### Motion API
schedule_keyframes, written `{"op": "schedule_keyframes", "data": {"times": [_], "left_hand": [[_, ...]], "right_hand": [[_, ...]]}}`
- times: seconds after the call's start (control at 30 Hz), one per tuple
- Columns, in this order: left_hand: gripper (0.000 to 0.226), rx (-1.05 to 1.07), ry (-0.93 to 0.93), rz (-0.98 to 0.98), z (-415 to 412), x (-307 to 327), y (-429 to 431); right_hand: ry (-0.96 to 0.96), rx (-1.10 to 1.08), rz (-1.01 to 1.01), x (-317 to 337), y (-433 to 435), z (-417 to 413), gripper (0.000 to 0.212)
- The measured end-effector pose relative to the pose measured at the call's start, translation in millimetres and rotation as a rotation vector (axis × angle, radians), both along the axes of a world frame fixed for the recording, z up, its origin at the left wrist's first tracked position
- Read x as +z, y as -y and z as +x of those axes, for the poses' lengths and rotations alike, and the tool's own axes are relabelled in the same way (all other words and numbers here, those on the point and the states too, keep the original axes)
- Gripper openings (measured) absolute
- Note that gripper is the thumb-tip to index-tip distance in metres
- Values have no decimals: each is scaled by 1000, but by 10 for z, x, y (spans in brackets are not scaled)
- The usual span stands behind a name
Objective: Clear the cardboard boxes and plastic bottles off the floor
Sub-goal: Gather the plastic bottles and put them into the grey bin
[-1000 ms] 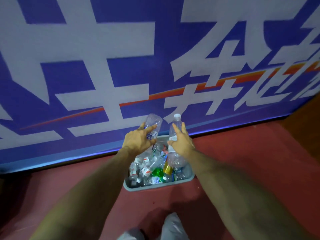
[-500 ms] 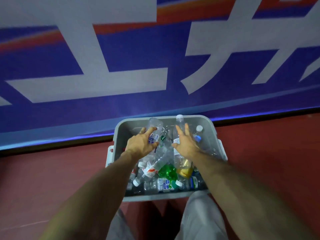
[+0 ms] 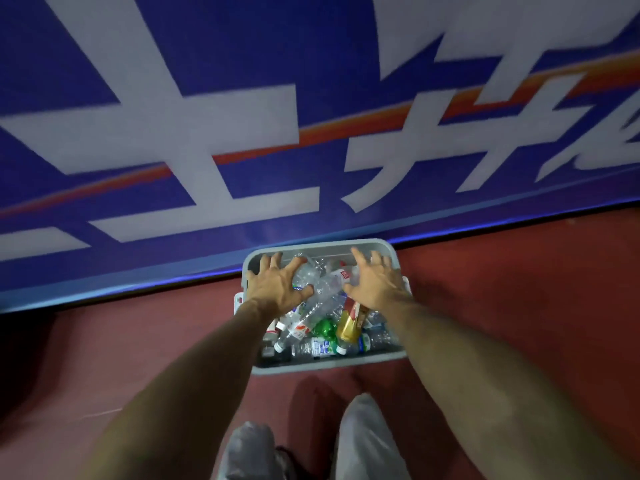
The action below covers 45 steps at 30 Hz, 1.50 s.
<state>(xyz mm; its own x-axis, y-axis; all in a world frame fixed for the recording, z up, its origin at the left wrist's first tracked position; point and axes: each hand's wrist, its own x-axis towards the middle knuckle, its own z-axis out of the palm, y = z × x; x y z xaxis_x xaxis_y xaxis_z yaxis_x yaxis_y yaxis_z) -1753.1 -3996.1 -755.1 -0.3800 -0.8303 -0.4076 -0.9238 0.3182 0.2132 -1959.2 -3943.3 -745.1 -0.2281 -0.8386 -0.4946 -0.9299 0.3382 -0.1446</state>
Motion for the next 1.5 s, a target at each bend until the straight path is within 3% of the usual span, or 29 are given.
{"op": "schedule_keyframes", "data": {"times": [0.27,0.57,1.07,1.5], "left_hand": [[70,-145,-9,-94,-80,2158,-142],[64,-319,-182,-166,-329,3424,-291],[70,-889,-214,-151,-1466,3814,-2057],[64,-1388,-317,-126,-2044,4029,-5387]], "right_hand": [[0,-135,-113,2237,-268,86,73],[-100,-431,-168,3396,-1090,129,80],[-147,-1015,-243,3698,-3430,-45,77],[-261,-1517,-238,3941,-6914,319,70]]}}
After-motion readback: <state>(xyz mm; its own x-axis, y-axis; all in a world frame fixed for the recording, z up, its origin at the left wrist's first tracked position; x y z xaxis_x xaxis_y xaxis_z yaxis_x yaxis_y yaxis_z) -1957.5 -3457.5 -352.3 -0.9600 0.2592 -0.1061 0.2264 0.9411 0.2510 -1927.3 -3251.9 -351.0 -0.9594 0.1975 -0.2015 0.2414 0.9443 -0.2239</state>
